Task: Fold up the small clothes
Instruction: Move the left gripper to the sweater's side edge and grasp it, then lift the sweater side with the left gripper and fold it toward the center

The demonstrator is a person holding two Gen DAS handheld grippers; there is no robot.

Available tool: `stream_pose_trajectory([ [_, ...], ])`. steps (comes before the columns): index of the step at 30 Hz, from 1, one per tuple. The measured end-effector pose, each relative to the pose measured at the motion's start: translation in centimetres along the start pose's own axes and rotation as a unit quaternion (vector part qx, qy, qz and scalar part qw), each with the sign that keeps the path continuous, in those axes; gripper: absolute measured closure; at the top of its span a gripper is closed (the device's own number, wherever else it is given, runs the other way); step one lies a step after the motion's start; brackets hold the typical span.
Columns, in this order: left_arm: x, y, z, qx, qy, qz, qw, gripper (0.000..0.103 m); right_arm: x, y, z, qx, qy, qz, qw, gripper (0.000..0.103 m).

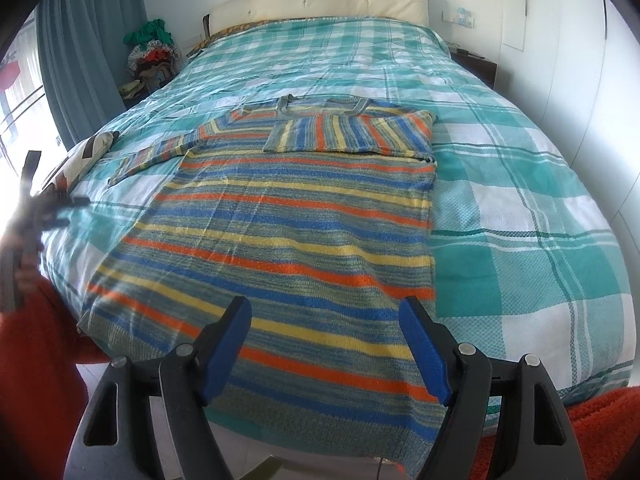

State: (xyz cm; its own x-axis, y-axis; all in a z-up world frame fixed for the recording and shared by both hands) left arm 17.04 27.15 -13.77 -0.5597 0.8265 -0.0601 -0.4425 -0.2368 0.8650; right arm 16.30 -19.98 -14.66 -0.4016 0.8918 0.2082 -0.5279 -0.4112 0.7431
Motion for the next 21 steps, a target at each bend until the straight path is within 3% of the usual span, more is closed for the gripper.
stream_pose_trajectory([
  [4, 2.8, -4.3, 5.7, 0.035, 0.062, -0.001, 0.9975, 0.002, 0.0, -0.5, 0.0, 0.007, -0.001, 0.002, 1.0, 0.027],
  [7, 1.6, -6.6, 8.4, 0.045, 0.055, -0.018, 0.9973, 0.007, 0.2, -0.9, -0.2, 0.014, 0.002, 0.001, 1.0, 0.027],
  [10, -0.4, -9.0, 10.1, 0.05, 0.039, -0.009, 0.998, 0.018, 0.3, -1.2, -0.2, 0.02, 0.004, -0.002, 1.0, 0.027],
  [14, -1.4, -13.3, 10.3, 0.097, 0.04, 0.009, 0.9944, 0.019, 0.6, -1.4, -0.3, 0.025, 0.009, -0.007, 1.0, 0.027],
  [15, -1.7, -13.5, 10.2, 0.09, 0.033, 0.02, 0.9952, 0.019, 0.6, -1.5, -0.3, 0.026, 0.01, -0.007, 1.0, 0.027],
  [16, -2.1, -13.2, 10.1, 0.074, 0.021, 0.038, 0.9963, 0.027, 0.7, -1.5, -0.4, 0.027, 0.012, -0.007, 1.0, 0.027],
  [17, -2.4, -12.9, 10.2, 0.065, 0.016, 0.048, 0.9966, 0.043, 0.7, -1.5, -0.4, 0.027, 0.012, -0.006, 1.0, 0.027],
  [18, -2.9, -12.4, 10.5, 0.058, 0.008, 0.049, 0.9971, 0.096, 0.7, -1.5, -0.5, 0.026, 0.013, -0.005, 1.0, 0.027],
  [19, -3.6, -12.0, 11.0, 0.066, 0.002, 0.034, 0.9973, 0.102, 0.7, -1.5, -0.5, 0.025, 0.013, -0.004, 1.0, 0.027],
  [21, -5.5, -10.0, 12.4, 0.048, -0.013, 0.036, 0.9981, 0.102, 0.5, -1.4, -0.5, 0.024, 0.013, 0.0, 1.0, 0.027],
])
Point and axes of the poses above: each gripper's, at about its wrist camera, not at the fingertips, and y roughly against the way its jaws point, x to its left, z to its top, the point moved 2 cm from there along -y, roughly the way its jaws point, and after that the axes turned 11 degrees about z, right-handed, at the moved point
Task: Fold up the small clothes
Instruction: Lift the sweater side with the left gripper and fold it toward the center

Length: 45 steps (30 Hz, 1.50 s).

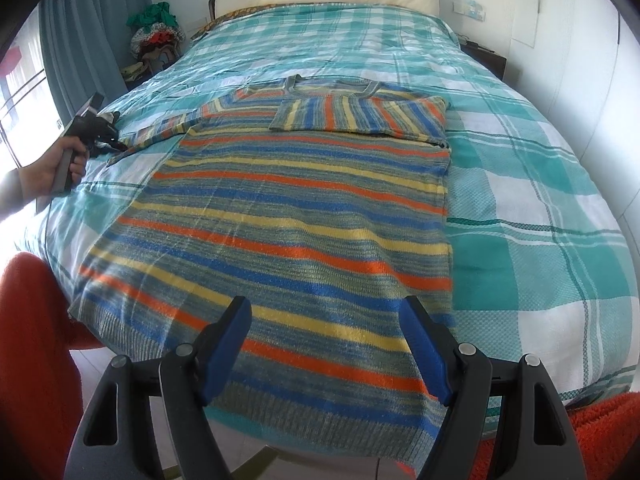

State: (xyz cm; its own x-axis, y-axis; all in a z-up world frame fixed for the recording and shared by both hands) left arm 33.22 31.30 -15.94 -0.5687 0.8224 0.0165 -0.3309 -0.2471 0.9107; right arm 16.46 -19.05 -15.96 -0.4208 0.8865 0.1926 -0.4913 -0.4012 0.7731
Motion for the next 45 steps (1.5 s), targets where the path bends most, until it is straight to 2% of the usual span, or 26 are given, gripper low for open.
stream_pose_trajectory([
  [2, -3.2, 3.5, 1.1, -0.042, -0.039, -0.005, 0.9983, 0.102, -0.2, 0.0, 0.0, -0.001, -0.005, 0.007, 1.0, 0.027],
  [3, -5.9, 5.9, 1.4, -0.067, -0.07, -0.014, 0.9952, 0.102, -0.4, 0.0, 0.1, -0.002, -0.008, 0.01, 1.0, 0.027],
  [6, -13.2, 10.7, 1.3, -0.106, -0.146, -0.05, 0.9824, 0.101, -1.0, 0.1, 0.2, -0.005, -0.026, 0.024, 0.999, 0.027],
  [10, -24.1, 14.3, -1.5, -0.123, -0.239, -0.112, 0.9567, 0.101, -1.7, 0.6, 0.4, -0.016, -0.044, 0.035, 0.998, 0.027],
  [12, -27.6, 14.5, -3.1, -0.118, -0.264, -0.135, 0.9477, 0.099, -1.9, 0.8, 0.3, -0.02, -0.048, 0.036, 0.998, 0.027],
  [14, -31.0, 13.6, -5.0, -0.095, -0.291, -0.164, 0.9377, 0.086, -2.0, 1.0, 0.3, -0.022, -0.05, 0.038, 0.998, 0.027],
  [15, -32.7, 12.6, -5.9, -0.071, -0.302, -0.175, 0.9343, 0.058, -2.1, 1.0, 0.2, -0.022, -0.051, 0.038, 0.998, 0.027],
  [16, -33.3, 12.1, -6.4, -0.058, -0.304, -0.18, 0.9339, 0.034, -2.1, 1.1, 0.2, -0.022, -0.052, 0.038, 0.998, 0.027],
  [18, -32.6, 11.8, -6.7, -0.059, -0.283, -0.198, 0.9366, 0.031, -2.3, 1.3, 0.1, -0.024, -0.055, 0.038, 0.997, 0.027],
  [20, -31.1, 11.2, -5.6, -0.056, -0.249, -0.2, 0.946, 0.031, -2.5, 1.6, -0.1, -0.026, -0.056, 0.038, 0.997, 0.027],
  [22, -28.9, 10.2, -4.7, -0.058, -0.208, -0.184, 0.9588, 0.032, -2.8, 1.7, -0.2, -0.027, -0.058, 0.037, 0.997, 0.027],
  [24, -27.2, 8.4, -4.7, -0.058, -0.191, -0.157, 0.9672, 0.032, -3.3, 1.5, -0.2, -0.025, -0.064, 0.04, 0.997, 0.027],
  [27, -24.6, 3.7, -6.5, -0.036, -0.209, -0.083, 0.9738, 0.033, -3.7, 1.2, -0.3, -0.02, -0.078, 0.045, 0.996, 0.027],
  [28, -23.3, 1.6, -7.5, -0.018, -0.221, -0.044, 0.9741, 0.036, -3.8, 1.2, -0.3, -0.02, -0.081, 0.046, 0.995, 0.027],
  [29, -22.8, 0.4, -8.1, -0.01, -0.23, -0.021, 0.9728, 0.035, -3.8, 1.3, -0.3, -0.02, -0.082, 0.046, 0.995, 0.027],
  [31, -20.7, 0.3, -8.6, -0.027, -0.231, -0.024, 0.9723, 0.026, -3.7, 1.4, -0.3, -0.021, -0.082, 0.046, 0.995, 0.027],
  [33, -19.4, 1.5, -8.4, -0.033, -0.217, -0.009, 0.9756, 0.024, -3.7, 1.5, -0.3, -0.023, -0.08, 0.044, 0.996, 0.027],
  [36, -18.1, 4.9, -9.3, -0.057, -0.218, -0.045, 0.9732, 0.022, -3.8, 1.6, -0.2, -0.027, -0.079, 0.036, 0.996, 0.027],
  [40, -16.6, 9.2, -14.0, -0.084, -0.242, -0.071, 0.9641, 0.01, -4.4, 2.2, 0.1, -0.039, -0.084, 0.024, 0.995, 0.027],
  [45, -14.1, 9.7, -23.0, -0.048, -0.257, -0.087, 0.9614, 0.009, -6.3, 3.6, 0.4, -0.062, -0.108, -0.011, 0.992, 0.025],
])
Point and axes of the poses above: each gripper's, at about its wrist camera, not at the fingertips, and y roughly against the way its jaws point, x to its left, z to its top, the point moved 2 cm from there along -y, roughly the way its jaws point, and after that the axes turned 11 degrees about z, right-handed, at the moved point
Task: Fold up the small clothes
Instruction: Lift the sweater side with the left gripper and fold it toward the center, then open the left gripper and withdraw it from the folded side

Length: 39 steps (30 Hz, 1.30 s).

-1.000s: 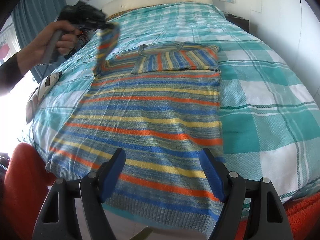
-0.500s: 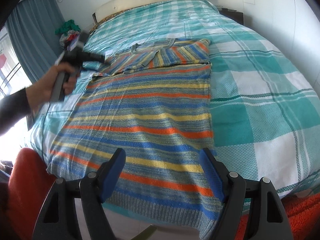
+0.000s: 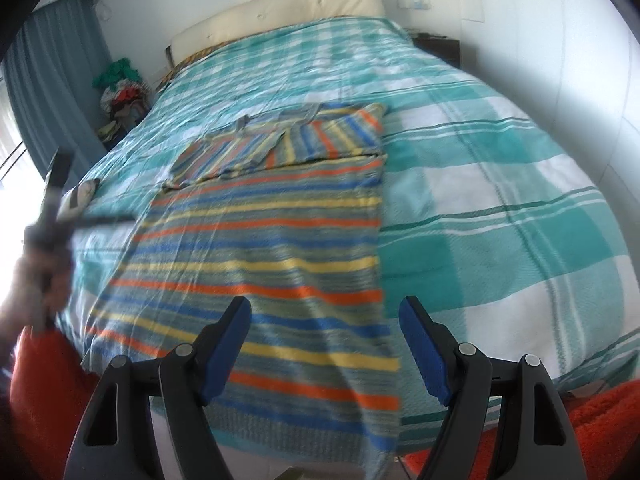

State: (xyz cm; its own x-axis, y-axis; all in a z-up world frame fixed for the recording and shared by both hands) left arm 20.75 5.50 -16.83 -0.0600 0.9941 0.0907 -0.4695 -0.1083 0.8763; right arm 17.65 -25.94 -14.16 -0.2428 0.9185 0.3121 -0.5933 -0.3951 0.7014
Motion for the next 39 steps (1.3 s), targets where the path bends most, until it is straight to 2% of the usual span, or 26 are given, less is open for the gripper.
stream_pose_trajectory([
  [3, -0.5, -0.8, -4.5, 0.027, -0.011, 0.016, 0.9994, 0.009, -0.9, 0.0, 0.2, 0.002, -0.019, -0.011, 1.0, 0.024],
  [5, 0.1, 0.3, -6.1, 0.005, 0.001, 0.02, 0.9998, 0.008, -0.8, 0.1, 0.2, 0.001, -0.02, -0.021, 1.0, 0.024],
  [8, 1.5, 2.0, -6.3, -0.011, 0.015, 0.026, 0.9995, 0.008, -0.4, -0.1, 0.4, -0.002, -0.012, -0.032, 0.999, 0.024],
  [12, 4.8, 2.8, -6.0, -0.048, 0.071, 0.048, 0.9952, 0.007, 0.7, -1.1, 0.4, -0.002, 0.01, -0.039, 0.999, 0.024],
  [16, 8.7, 0.9, -6.4, -0.025, 0.137, 0.076, 0.9873, 0.008, 1.5, -1.7, 0.4, 0.001, 0.03, -0.041, 0.999, 0.024],
  [18, 10.1, 0.9, -6.4, -0.028, 0.162, 0.081, 0.9832, 0.008, 1.5, -1.9, 0.3, 0.003, 0.033, -0.044, 0.998, 0.024],
  [28, 9.7, 0.2, -7.0, -0.016, 0.133, 0.13, 0.9824, 0.006, 0.9, -1.5, 0.2, -0.003, 0.021, -0.041, 0.999, 0.024],
  [39, 9.4, 0.0, -6.9, -0.002, 0.124, 0.145, 0.9817, 0.005, -0.2, -0.7, 0.2, -0.011, 0.0, -0.046, 0.999, 0.024],
])
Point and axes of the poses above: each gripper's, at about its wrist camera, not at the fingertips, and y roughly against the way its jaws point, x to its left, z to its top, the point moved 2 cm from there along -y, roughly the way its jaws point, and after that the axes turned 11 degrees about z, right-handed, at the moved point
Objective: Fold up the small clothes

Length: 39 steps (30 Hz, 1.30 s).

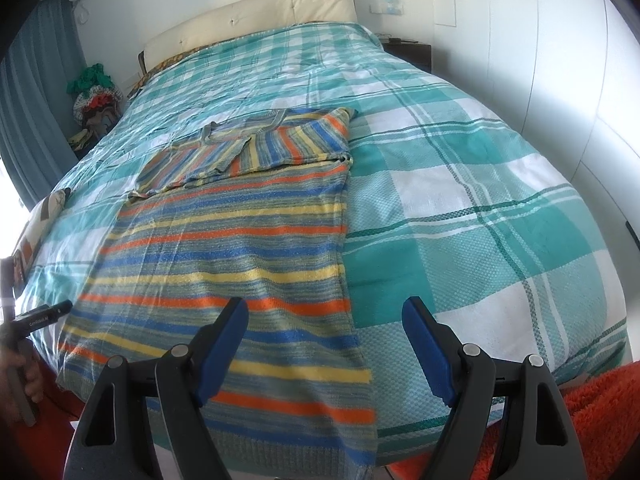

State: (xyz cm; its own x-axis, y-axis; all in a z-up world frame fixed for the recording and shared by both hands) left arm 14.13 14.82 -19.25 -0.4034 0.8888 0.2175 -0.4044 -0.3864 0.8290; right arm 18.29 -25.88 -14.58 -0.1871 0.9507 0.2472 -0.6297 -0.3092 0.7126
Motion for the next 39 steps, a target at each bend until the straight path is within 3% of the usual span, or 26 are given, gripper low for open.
stream_pose_trajectory([
  [39, -0.41, -0.42, -0.17, 0.006, -0.015, 0.018, 0.9997, 0.001, -0.1, -0.36, -0.18, 0.009, 0.001, 0.0, 1.0, 0.024],
])
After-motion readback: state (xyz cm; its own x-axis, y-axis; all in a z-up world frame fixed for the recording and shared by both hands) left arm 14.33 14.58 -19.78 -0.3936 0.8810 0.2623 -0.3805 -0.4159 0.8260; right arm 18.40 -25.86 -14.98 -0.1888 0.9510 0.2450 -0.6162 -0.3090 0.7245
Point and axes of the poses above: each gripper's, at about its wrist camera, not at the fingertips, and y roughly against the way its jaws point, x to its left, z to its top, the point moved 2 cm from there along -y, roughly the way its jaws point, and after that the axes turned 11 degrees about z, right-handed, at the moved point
